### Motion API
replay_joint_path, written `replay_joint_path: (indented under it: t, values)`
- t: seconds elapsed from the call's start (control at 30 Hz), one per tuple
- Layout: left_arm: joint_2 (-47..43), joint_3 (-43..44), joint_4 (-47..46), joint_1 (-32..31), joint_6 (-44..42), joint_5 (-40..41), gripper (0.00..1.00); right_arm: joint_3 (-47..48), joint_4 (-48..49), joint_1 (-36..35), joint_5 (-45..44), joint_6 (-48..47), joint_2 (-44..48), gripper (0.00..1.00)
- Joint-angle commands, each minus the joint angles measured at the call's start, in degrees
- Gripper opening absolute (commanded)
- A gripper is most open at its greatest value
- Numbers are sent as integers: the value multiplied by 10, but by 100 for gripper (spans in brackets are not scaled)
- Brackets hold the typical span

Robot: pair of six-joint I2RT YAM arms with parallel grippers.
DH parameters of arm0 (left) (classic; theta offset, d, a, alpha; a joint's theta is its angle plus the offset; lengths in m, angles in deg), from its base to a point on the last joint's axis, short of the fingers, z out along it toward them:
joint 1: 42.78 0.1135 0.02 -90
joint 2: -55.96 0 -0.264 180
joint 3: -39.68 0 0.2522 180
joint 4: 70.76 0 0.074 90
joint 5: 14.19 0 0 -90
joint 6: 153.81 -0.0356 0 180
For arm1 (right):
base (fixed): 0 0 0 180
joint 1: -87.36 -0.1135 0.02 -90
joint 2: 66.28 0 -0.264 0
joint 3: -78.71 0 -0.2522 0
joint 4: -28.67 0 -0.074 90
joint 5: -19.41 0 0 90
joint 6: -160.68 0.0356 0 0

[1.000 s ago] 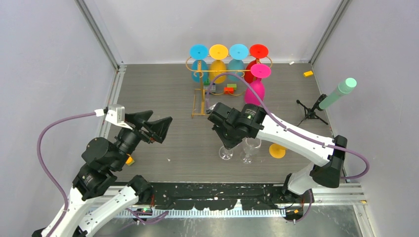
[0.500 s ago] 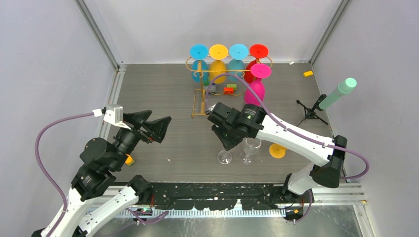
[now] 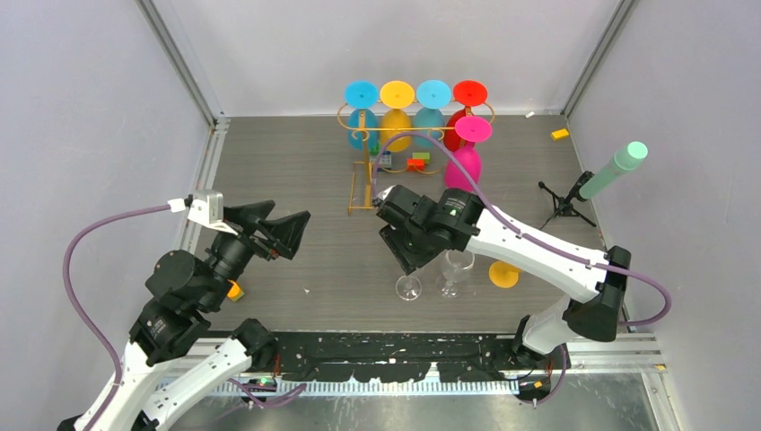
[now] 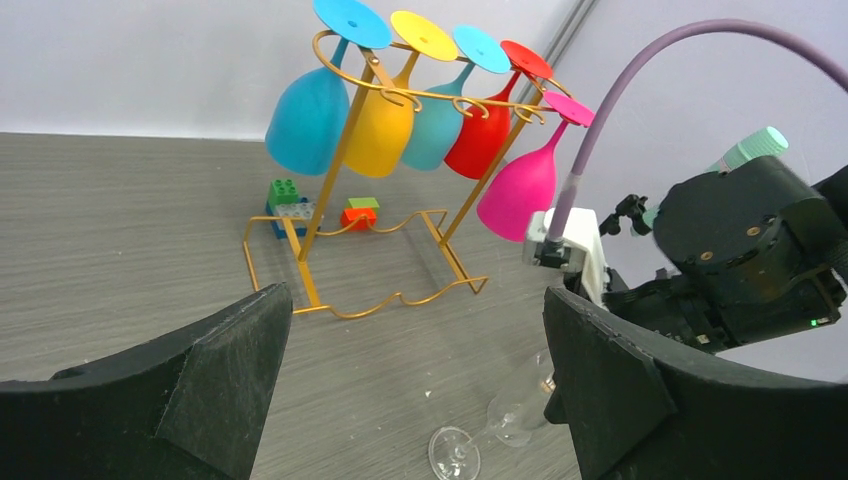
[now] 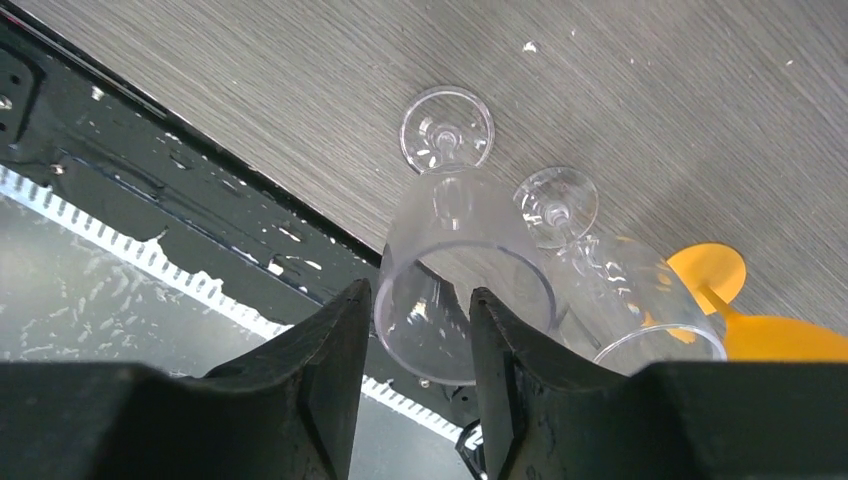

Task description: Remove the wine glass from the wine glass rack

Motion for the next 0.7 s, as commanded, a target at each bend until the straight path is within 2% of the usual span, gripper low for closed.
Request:
replay_joint_path:
  t: [0.0, 0.2, 0.37, 0.47, 0.53, 0.6, 0.67]
  values:
    - [-3, 18, -1, -2, 4, 9, 100, 32, 36, -4, -2, -5, 49, 48]
    - [-3, 17, 0, -2, 8, 11, 100, 27, 88, -4, 1, 5, 111, 50]
    - [-4, 16, -1, -2, 13, 11, 100, 4, 137, -4, -59, 22, 164, 50]
    - [-2, 10, -6, -1, 18, 8, 100, -1, 168, -3, -132, 17, 189, 61]
    - [4, 6, -12, -2, 21, -4, 100, 17, 186, 0, -213, 9, 191, 69]
    - [14, 1, -14, -2, 26, -10, 100, 36, 206, 11, -246, 6, 186, 74]
    - [25, -6, -19, -2, 30, -11, 100, 50, 225, 40, -236, 13, 180, 76]
